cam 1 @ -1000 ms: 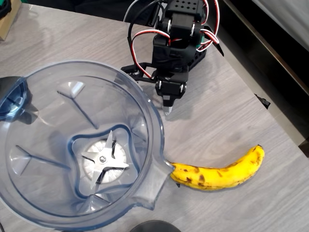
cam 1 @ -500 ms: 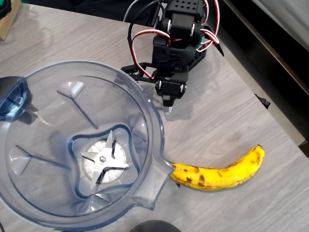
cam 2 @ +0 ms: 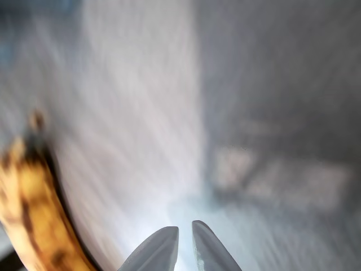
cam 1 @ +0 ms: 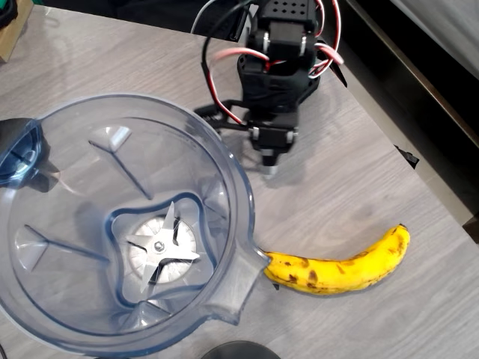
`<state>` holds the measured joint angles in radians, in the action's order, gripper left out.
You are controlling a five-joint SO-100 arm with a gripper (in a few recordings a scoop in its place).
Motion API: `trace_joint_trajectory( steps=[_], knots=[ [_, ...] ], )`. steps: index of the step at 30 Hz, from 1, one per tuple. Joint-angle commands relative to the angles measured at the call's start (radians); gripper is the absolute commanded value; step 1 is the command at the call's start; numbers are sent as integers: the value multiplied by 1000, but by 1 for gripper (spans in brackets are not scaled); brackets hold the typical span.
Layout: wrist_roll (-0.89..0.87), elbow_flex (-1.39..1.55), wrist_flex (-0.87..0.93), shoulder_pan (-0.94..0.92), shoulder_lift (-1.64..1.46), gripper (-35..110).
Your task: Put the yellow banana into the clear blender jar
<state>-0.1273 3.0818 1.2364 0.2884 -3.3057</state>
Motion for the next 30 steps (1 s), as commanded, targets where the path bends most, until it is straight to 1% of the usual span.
trace_joint_trajectory(
  steps=[1, 9, 12, 20, 23, 25, 27, 30],
  knots=[
    [11, 9, -21, 95, -32, 0],
    [49, 9, -37, 216, -35, 0],
    [55, 9, -38, 222, -35, 0],
    [101, -8, -86, 502, -67, 0],
    [114, -51, -124, 548, -52, 0],
    [114, -135, -183, 548, 48, 0],
    [95, -305, -222, 549, 270, 0],
    [46, -670, -167, 557, 683, 0]
  ],
)
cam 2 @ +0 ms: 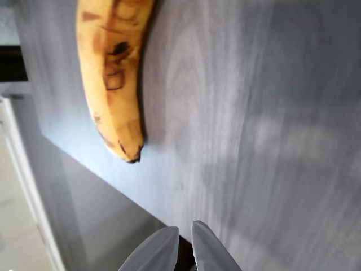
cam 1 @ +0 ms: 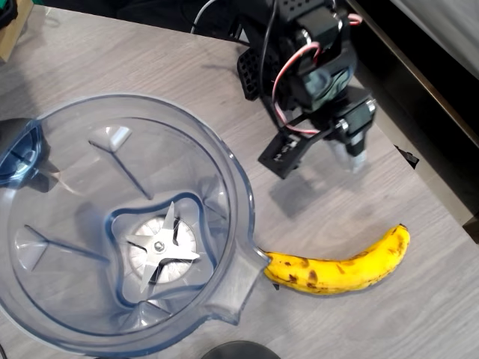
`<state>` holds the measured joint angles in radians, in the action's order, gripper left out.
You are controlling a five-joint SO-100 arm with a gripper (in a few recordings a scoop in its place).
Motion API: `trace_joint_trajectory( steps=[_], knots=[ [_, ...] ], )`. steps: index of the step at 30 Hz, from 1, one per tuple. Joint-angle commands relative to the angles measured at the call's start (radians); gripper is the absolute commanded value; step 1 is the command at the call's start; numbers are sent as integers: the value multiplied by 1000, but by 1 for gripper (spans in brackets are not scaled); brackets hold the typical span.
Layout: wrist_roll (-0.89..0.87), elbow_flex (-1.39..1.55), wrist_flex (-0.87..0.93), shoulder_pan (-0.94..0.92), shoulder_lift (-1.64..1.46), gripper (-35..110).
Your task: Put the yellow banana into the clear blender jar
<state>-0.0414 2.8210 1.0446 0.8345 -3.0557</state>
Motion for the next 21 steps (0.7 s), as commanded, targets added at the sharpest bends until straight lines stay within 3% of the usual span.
trace_joint_trajectory(
  steps=[1, 9, 21],
  knots=[
    [-48, -523, 57, 23, 545, 0],
    [-60, -951, 81, 34, 911, 0],
    [-52, -1017, 23, -63, 1193, 17]
  ],
)
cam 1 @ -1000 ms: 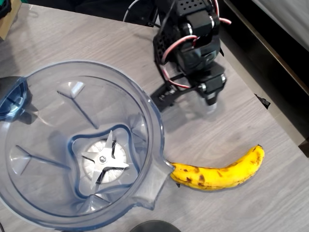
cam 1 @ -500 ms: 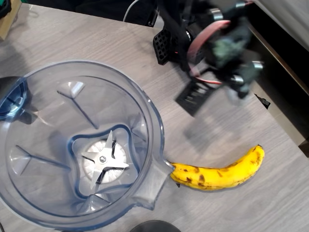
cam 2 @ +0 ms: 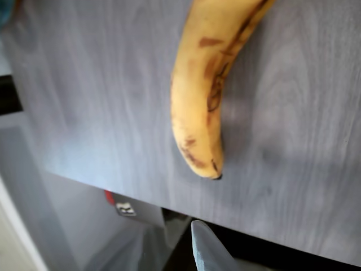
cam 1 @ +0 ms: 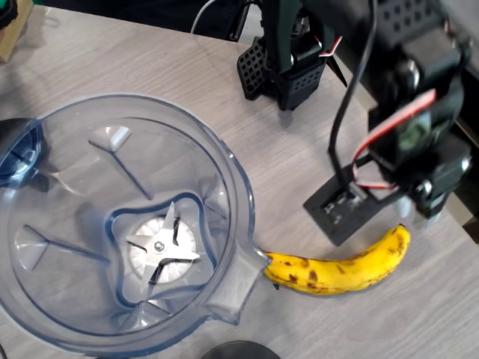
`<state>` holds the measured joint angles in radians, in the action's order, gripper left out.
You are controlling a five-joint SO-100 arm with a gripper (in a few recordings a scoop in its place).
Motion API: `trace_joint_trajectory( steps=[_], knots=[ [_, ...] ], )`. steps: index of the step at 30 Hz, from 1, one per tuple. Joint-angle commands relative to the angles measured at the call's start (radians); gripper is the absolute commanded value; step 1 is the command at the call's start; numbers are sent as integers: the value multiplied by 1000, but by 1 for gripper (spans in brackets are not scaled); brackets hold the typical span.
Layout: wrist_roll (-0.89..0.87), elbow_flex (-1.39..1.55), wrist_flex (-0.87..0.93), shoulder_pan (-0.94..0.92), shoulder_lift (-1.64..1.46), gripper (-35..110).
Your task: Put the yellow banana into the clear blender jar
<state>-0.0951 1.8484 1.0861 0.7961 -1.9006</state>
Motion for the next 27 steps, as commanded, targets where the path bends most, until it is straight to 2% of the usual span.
trace_joint_trajectory(
  steps=[1, 6, 13, 27],
  knots=[
    [2, -44, -25, -31, 66, 19],
    [37, -100, -38, -52, 224, 20],
    [44, -268, 34, -67, 449, 20],
    [48, -285, -6, -63, 571, 25]
  ],
)
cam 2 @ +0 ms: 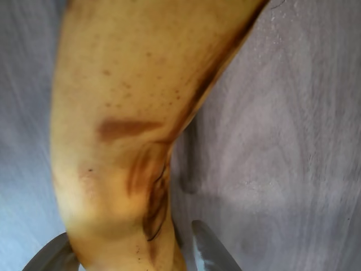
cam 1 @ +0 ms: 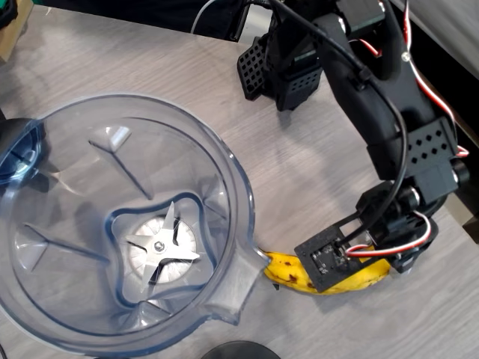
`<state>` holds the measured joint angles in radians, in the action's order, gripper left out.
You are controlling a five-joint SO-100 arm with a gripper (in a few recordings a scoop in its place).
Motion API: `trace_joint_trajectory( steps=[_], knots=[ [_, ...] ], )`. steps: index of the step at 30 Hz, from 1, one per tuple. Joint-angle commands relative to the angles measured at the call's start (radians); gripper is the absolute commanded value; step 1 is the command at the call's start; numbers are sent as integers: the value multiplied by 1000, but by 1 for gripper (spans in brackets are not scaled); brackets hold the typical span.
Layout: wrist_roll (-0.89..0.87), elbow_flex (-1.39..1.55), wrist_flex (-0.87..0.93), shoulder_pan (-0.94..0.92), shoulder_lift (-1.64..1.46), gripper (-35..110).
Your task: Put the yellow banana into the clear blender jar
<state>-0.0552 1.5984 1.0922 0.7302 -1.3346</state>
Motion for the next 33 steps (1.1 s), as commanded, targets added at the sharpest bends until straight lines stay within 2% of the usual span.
trace_joint_trajectory(
  steps=[1, 18, 26, 33],
  knots=[
    [8, -35, -17, 5, 12, 25],
    [20, -35, -87, 11, 69, 26],
    [20, -35, -89, 14, 74, 13],
    [21, -35, -64, 6, 40, 12]
  ],
)
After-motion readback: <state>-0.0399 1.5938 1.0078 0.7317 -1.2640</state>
